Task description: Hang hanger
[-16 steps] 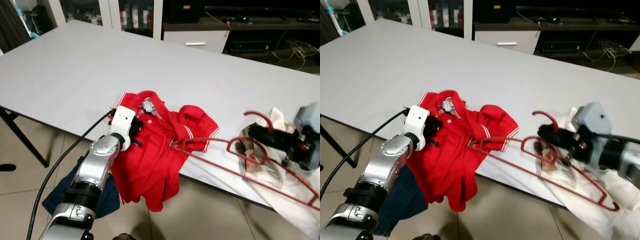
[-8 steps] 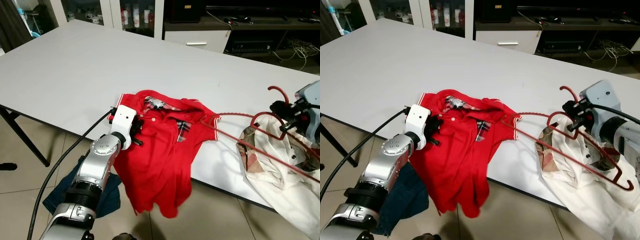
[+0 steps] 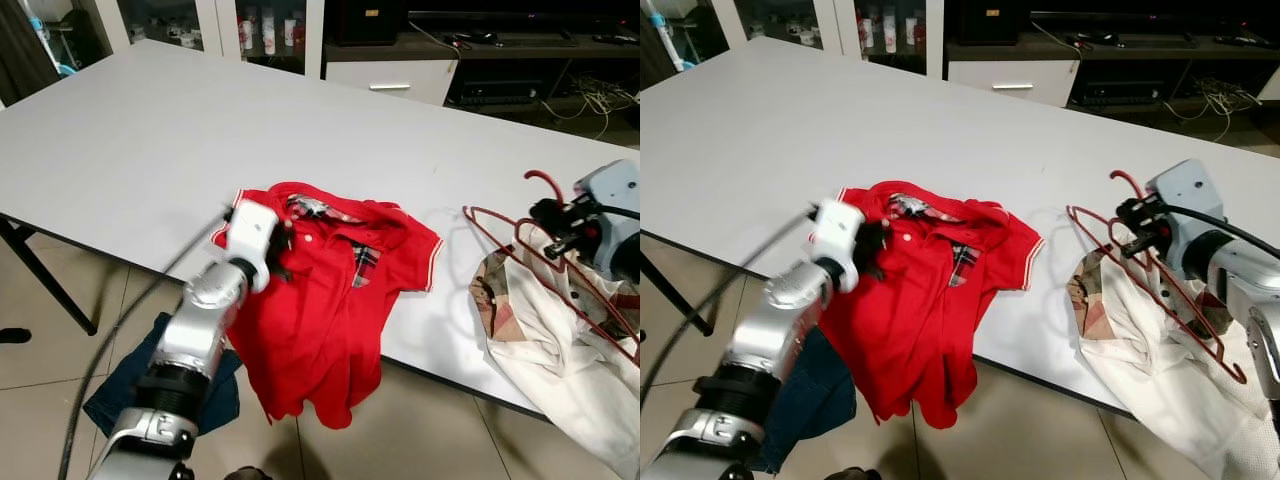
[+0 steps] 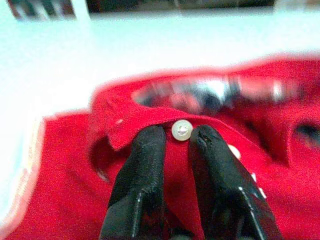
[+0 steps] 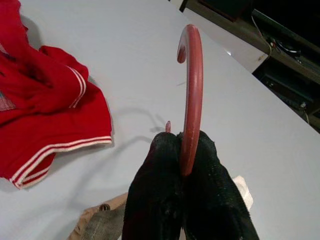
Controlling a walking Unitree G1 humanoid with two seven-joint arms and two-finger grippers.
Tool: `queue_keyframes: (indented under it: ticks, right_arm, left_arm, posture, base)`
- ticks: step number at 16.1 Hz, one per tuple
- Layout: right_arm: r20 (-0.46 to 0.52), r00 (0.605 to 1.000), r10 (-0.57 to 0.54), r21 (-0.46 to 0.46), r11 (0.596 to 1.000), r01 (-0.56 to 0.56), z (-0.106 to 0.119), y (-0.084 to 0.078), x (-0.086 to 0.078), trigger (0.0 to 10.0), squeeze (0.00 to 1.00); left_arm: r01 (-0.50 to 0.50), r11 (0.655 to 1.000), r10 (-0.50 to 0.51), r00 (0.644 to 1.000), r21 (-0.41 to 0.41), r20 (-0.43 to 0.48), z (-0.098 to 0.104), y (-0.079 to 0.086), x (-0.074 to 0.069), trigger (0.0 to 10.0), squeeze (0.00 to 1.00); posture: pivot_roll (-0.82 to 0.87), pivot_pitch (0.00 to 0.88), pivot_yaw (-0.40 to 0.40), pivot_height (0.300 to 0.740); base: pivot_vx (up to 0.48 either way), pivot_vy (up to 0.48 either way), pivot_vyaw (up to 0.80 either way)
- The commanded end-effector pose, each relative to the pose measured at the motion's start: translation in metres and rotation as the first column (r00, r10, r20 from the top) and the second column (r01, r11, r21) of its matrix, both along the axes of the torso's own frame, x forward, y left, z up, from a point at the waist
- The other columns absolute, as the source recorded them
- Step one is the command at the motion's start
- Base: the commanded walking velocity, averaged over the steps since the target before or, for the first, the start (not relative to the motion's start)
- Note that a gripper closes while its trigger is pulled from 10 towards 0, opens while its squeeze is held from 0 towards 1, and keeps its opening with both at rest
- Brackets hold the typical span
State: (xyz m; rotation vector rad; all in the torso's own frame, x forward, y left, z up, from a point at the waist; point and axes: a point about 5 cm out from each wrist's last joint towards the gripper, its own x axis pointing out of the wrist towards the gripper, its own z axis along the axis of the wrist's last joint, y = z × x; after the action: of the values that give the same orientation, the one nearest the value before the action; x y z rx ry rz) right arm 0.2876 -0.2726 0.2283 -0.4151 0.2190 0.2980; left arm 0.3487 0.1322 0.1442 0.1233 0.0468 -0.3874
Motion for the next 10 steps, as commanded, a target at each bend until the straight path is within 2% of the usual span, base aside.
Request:
queue_keyframes:
  ticks: [1,4,5,6,10]
  right_arm:
    - [-0.007,1.0,0.011,0.001,1.0,-0.011,-0.002,0.002,0.0,10.0,0.0]
    - [-0.02,0.999,0.043,0.014,0.999,-0.043,-0.006,0.01,-0.001,10.0,0.0]
    - [-0.02,0.998,0.051,0.018,0.999,-0.051,-0.007,0.011,-0.001,10.0,0.0]
    - [-0.02,0.998,0.064,0.022,0.998,-0.064,-0.007,0.013,-0.003,10.0,0.0]
    - [-0.026,0.994,0.107,0.024,0.994,-0.106,-0.007,0.019,-0.006,10.0,0.0]
  left_arm:
    - [-0.02,0.999,0.022,0.998,-0.032,0.065,0.016,0.005,0.004,10.0,0.0]
    - [-0.037,0.999,0.039,0.998,-0.035,0.056,0.016,0.013,0.007,10.0,0.0]
    - [-0.04,0.998,0.041,0.999,-0.049,0.028,0.011,0.015,0.007,10.0,0.0]
    - [-0.042,0.997,0.039,0.999,-0.064,-0.038,0.0,0.019,0.009,10.0,0.0]
    - [-0.033,0.989,0.006,0.983,-0.144,-0.186,-0.02,0.019,0.014,10.0,0.0]
  posture:
    - [0.03,0.103,-0.044,0.74]
    - [0.03,0.101,-0.041,0.74]
    - [0.03,0.099,-0.039,0.74]
    - [0.03,0.099,-0.039,0.74]
    - [0.02,0.099,-0.043,0.74]
  base:
    - [0.0,0.0,0.0]
    - [0.0,0.0,0.0]
    - [0.0,0.0,0.0]
    - [0.0,0.0,0.0]
    - [0.0,0.0,0.0]
